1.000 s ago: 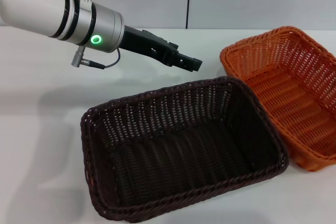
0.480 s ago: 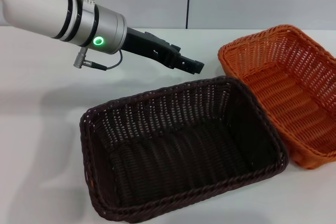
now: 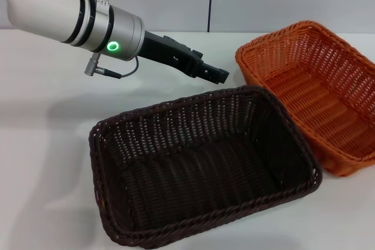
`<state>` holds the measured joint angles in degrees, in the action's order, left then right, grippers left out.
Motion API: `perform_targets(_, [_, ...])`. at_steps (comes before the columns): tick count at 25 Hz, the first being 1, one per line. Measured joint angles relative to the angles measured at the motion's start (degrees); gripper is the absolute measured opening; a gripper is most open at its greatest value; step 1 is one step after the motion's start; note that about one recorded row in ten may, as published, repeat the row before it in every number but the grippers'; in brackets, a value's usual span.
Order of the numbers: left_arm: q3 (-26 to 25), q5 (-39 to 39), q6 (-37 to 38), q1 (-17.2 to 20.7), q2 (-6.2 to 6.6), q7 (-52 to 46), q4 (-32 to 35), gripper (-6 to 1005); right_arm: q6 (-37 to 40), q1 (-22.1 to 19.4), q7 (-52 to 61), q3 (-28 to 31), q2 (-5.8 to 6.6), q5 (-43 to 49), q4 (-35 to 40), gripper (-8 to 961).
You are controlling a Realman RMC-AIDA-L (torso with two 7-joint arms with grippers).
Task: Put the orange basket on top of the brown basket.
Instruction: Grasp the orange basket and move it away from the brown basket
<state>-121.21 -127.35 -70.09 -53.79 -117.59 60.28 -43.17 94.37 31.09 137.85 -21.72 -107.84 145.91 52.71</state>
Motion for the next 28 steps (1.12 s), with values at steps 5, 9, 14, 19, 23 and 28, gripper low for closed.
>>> perform_targets(5, [0.17, 0.00, 0.71, -0.01, -0.04, 0.02, 0.02, 862, -1.36, -0.08, -0.02, 0.02, 0.25, -0.08, -0.67, 788])
perform_targets(9, [0.22, 0.02, 1.15, -0.10, -0.08, 0.02, 0.10, 862, -3.54, -0.08, -0.05, -0.24, 0.36, -0.13, -2.16, 787])
perform_targets(14, [0.27, 0.33, 1.21, -0.21, -0.12, 0.02, 0.35, 861, -5.26, -0.53, -0.50, -0.47, 0.41, -0.12, -2.78, 783])
perform_targets(19, [0.27, 0.37, 1.21, -0.55, -0.18, 0.02, 0.82, 861, -7.52, -1.72, -1.44, -0.02, 0.24, -0.25, -3.14, 745])
perform_targets(23, [0.27, 0.37, 1.22, -0.66, -0.21, 0.02, 1.01, 861, -8.52, -2.86, -2.02, 0.06, 0.25, -2.30, -3.33, 676])
perform_targets(28, [0.29, 0.40, 1.79, -0.85, -0.25, 0.02, 1.48, 862, -8.73, -4.09, -2.73, 0.30, 0.48, -4.88, -3.73, 535])
